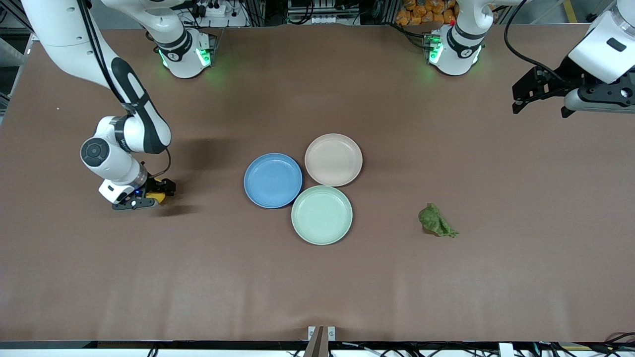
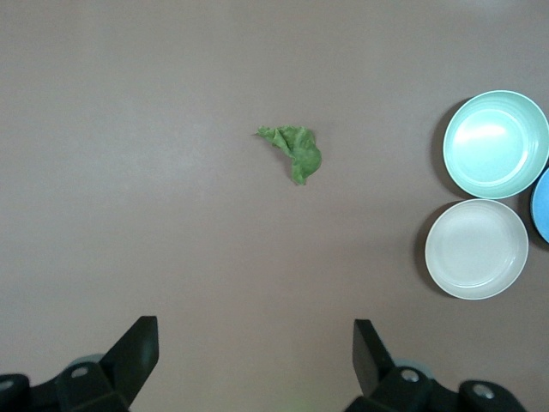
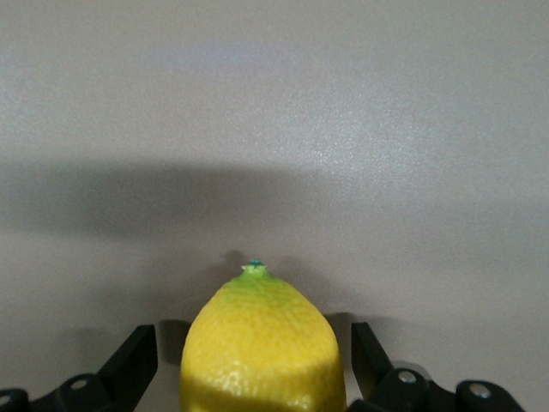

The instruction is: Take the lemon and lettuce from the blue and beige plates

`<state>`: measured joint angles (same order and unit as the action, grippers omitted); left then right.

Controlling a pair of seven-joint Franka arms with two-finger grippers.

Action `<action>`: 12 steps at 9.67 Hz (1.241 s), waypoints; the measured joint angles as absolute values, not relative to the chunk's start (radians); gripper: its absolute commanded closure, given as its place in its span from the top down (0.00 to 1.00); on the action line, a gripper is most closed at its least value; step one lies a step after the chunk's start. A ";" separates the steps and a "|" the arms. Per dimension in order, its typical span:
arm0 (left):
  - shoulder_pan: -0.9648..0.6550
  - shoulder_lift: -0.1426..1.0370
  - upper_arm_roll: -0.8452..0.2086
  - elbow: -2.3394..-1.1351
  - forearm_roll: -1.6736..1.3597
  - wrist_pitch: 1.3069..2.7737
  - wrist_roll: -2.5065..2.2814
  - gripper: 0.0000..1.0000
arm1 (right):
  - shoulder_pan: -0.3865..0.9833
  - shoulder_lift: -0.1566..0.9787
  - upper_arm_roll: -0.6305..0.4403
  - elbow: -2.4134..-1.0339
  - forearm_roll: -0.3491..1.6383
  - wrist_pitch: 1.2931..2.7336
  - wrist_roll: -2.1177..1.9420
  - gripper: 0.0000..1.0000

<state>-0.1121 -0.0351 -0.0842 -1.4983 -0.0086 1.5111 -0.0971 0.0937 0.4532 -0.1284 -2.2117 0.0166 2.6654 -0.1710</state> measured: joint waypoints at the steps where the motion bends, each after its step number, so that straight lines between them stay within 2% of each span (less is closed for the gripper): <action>1: -0.112 -0.035 -0.084 -1.498 -0.009 1.511 -0.097 1.00 | 0.094 0.452 -0.127 -2.181 0.017 2.606 -0.171 1.00; 4: -0.112 -0.035 -0.084 -1.498 -0.009 1.511 -0.097 1.00 | 0.094 0.426 -0.127 -2.087 0.017 2.437 -0.171 1.00; 6: -0.112 -0.035 -0.084 -1.498 -0.009 1.511 -0.097 1.00 | 0.094 0.392 -0.127 -2.059 0.017 2.398 -0.171 1.00; 12: -0.112 -0.034 -0.083 -1.499 -0.009 1.511 -0.097 1.00 | 0.089 0.195 -0.128 -2.051 0.017 2.201 -0.167 1.00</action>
